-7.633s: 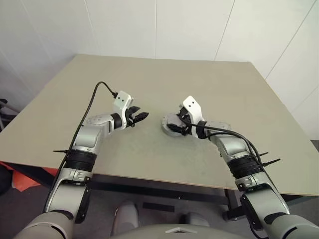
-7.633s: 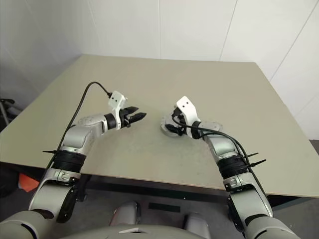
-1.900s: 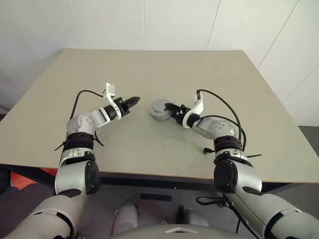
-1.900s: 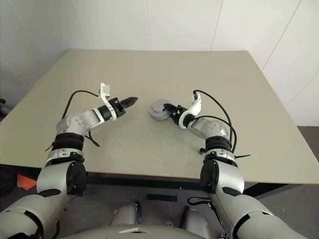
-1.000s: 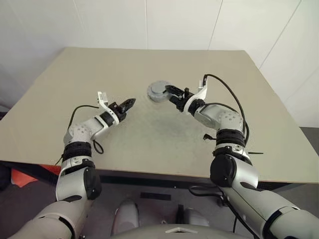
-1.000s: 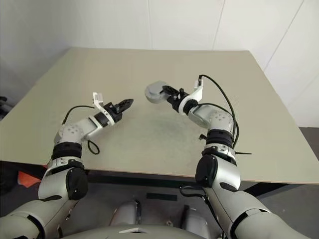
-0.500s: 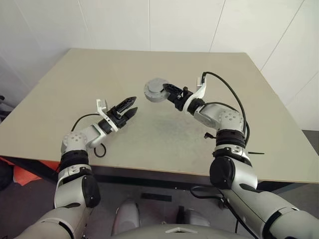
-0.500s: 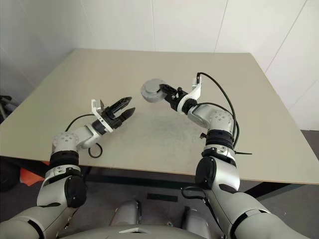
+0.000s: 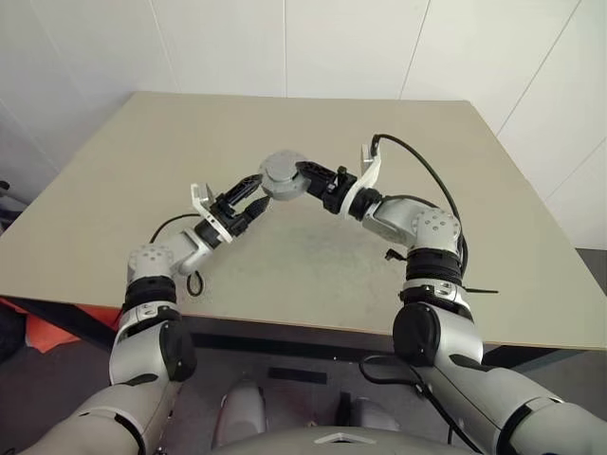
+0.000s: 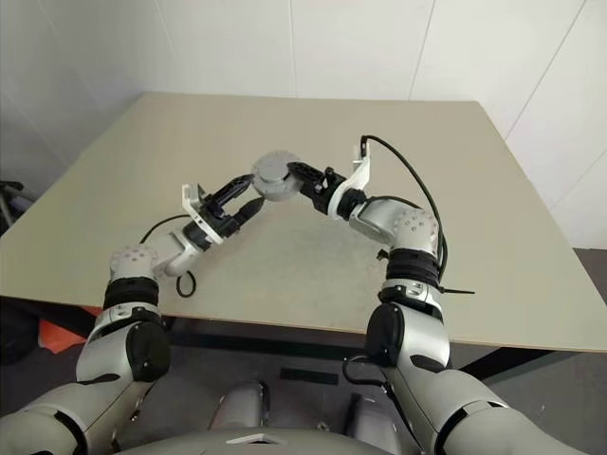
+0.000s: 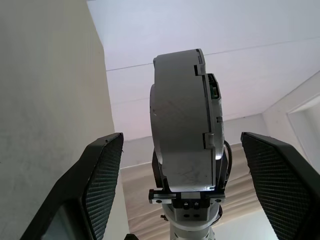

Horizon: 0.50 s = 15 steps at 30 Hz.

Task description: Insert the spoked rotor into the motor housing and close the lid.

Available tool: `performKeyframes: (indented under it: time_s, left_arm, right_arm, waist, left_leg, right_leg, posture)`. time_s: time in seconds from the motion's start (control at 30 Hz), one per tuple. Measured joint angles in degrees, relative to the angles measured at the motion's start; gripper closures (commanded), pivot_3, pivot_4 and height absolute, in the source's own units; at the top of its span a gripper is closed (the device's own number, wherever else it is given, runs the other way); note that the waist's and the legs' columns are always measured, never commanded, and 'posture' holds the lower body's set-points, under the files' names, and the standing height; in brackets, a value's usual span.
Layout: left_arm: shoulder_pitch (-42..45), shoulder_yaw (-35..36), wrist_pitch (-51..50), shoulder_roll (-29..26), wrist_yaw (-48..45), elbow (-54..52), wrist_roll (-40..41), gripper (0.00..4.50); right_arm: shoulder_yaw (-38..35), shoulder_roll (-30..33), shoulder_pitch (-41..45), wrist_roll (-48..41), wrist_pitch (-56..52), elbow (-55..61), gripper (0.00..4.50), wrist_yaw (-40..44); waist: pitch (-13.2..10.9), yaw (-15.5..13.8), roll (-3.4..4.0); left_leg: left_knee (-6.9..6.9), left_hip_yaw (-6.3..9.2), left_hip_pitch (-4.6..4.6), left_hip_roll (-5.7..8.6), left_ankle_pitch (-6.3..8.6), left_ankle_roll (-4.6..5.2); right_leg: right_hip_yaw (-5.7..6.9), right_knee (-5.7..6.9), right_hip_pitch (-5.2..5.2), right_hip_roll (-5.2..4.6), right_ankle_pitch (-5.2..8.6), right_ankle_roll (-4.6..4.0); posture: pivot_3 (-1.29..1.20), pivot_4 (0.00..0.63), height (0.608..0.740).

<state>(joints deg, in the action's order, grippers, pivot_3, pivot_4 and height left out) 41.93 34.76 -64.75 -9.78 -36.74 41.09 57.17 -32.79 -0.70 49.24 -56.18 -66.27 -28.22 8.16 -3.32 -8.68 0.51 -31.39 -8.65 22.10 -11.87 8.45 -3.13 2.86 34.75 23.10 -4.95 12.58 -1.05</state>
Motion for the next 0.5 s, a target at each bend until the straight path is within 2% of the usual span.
performKeyframes:
  time_s: [0.43,0.5]
  left_arm:
    - [3.6,0.0,5.38,3.31,-0.25,4.19,-0.01,0.49]
    - [3.82,0.09,6.36,3.31,-0.24,5.22,-0.01,0.9]
  right_arm:
    - [1.42,-0.72,-1.09,-0.14,-0.08,2.29,2.41,-0.78]
    - [1.59,-0.82,-1.3,-0.13,0.0,2.29,2.41,-0.88]
  waist:
    - [0.0,0.01,-0.01]
    - [0.0,0.01,-0.01]
  left_leg:
    - [-0.05,0.02,0.01,0.0,0.0,0.01]
    - [-0.06,0.02,0.01,0.0,0.0,0.01]
  right_leg:
    - [0.01,0.02,-0.01,0.0,-0.01,0.01]
    - [0.01,0.03,-0.01,0.0,-0.01,0.01]
  posture:
    - [0.0,0.0,0.74]
    - [0.0,0.0,0.74]
